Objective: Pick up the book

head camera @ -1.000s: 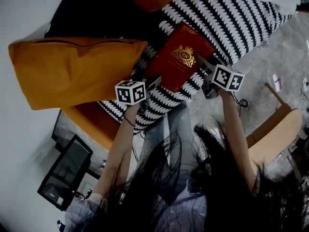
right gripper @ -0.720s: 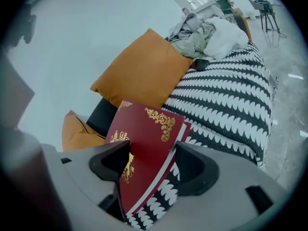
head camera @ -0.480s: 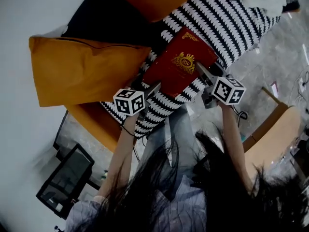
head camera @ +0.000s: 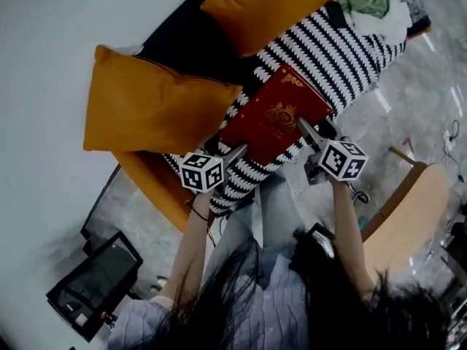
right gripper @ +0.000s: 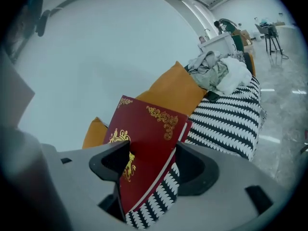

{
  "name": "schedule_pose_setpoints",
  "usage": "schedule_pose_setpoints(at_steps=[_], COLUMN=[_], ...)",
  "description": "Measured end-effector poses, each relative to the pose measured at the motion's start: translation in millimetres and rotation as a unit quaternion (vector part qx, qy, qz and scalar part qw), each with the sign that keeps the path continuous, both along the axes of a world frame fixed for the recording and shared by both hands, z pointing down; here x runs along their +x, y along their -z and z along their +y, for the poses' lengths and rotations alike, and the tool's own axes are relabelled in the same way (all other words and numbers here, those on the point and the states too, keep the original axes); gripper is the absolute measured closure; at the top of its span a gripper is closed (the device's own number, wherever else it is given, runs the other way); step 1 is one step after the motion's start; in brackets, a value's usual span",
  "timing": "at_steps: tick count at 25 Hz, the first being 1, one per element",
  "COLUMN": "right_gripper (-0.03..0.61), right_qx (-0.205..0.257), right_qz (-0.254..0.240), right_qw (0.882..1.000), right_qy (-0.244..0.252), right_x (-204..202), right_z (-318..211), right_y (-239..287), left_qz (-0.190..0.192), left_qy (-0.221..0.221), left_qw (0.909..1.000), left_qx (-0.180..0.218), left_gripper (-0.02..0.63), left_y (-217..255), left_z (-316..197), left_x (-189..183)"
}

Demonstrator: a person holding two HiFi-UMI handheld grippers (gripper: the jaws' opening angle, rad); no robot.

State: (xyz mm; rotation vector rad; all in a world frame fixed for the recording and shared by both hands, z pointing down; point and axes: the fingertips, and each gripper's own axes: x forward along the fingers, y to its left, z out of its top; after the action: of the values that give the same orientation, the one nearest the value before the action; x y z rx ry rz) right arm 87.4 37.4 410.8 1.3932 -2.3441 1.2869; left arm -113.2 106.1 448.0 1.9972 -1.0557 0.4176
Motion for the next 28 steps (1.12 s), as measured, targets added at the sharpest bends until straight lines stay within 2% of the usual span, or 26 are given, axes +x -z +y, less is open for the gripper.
schedule_pose_setpoints(at_steps=[16,28], right_gripper=[0.262,0.262], right_qx=[0.043,0.102], right_qz=[0.017,0.020], right_qw=[0.999,0.994], right_qy=[0.016,0.016], right_x=[-19,-58], right_z=[70,132], right_y=[97,172], left_qz=[0.012,0.006], left_qy=[0.026,0.019], left_qw=[0.9994,0.9972], left_qx=[0.020,0.072], left_gripper=[0.241,0.241], left_y=[90,160], left_z=[77,131], left_x=[-11,-53])
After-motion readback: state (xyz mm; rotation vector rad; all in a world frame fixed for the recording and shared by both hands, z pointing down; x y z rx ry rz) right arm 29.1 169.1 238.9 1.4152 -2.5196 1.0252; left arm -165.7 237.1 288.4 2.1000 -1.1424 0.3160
